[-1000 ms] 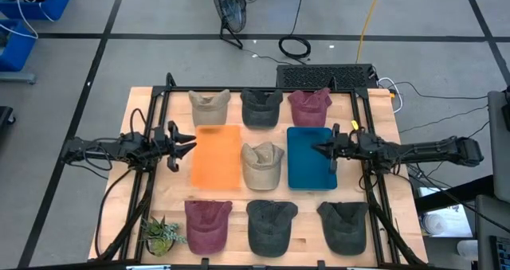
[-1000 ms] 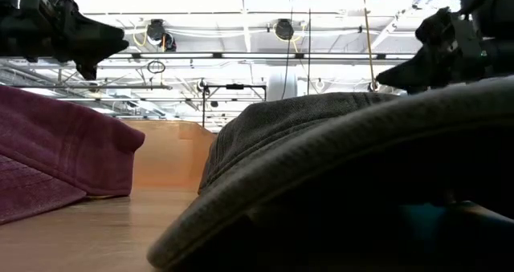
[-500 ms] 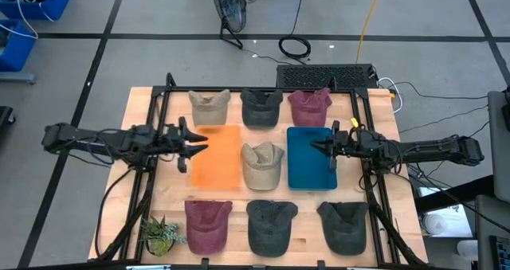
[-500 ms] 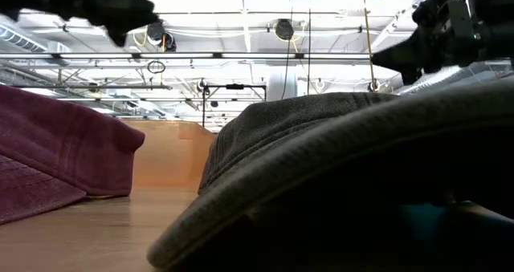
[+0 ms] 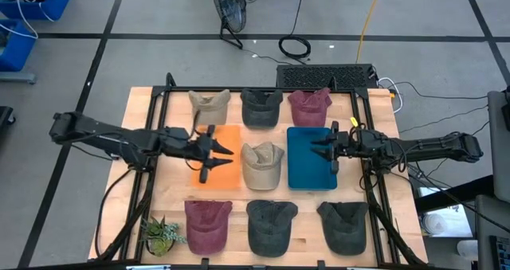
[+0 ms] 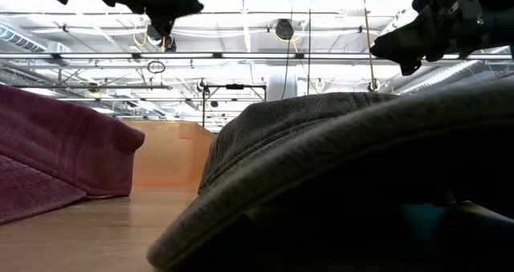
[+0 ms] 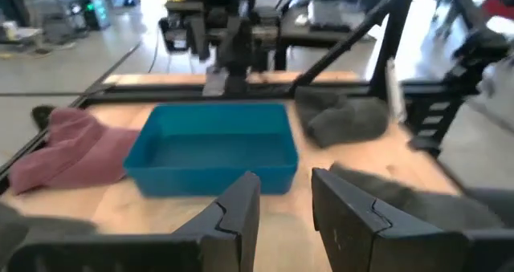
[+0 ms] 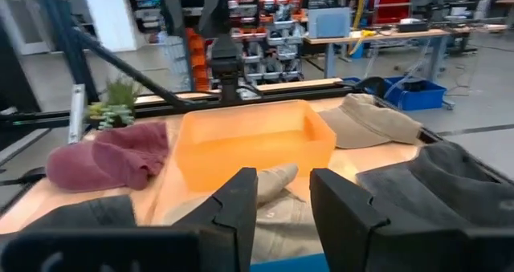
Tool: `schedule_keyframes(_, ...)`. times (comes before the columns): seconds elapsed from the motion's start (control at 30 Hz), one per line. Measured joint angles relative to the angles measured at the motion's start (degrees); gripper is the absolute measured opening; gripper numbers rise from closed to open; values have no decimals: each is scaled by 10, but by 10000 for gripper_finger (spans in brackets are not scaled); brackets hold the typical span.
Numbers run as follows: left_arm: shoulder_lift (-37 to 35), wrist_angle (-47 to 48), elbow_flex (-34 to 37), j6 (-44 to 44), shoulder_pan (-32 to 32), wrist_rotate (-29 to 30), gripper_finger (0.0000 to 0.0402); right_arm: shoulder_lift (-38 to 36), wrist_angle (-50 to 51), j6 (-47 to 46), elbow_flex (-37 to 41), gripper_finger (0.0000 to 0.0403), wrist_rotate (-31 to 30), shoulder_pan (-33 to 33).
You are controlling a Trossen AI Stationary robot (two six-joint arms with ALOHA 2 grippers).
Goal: Pick & Place hat
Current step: Put the top black cap into the orange bin
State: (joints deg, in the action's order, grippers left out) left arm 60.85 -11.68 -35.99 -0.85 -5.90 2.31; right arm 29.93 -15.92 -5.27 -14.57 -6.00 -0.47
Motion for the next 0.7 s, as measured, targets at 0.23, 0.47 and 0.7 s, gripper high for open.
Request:
schedule_keyframes(0.23, 36, 44, -45, 36, 59, 65, 120, 0, -6, 6, 0, 106, 0, 0)
schedule_keyframes(0.47, 126, 248, -195, 69, 158, -30, 120, 0, -18, 10, 0, 105, 0, 0)
schedule_keyframes(0.7, 242, 343, -329, 175, 230, -80, 120, 0, -18, 9, 0, 105, 2, 2)
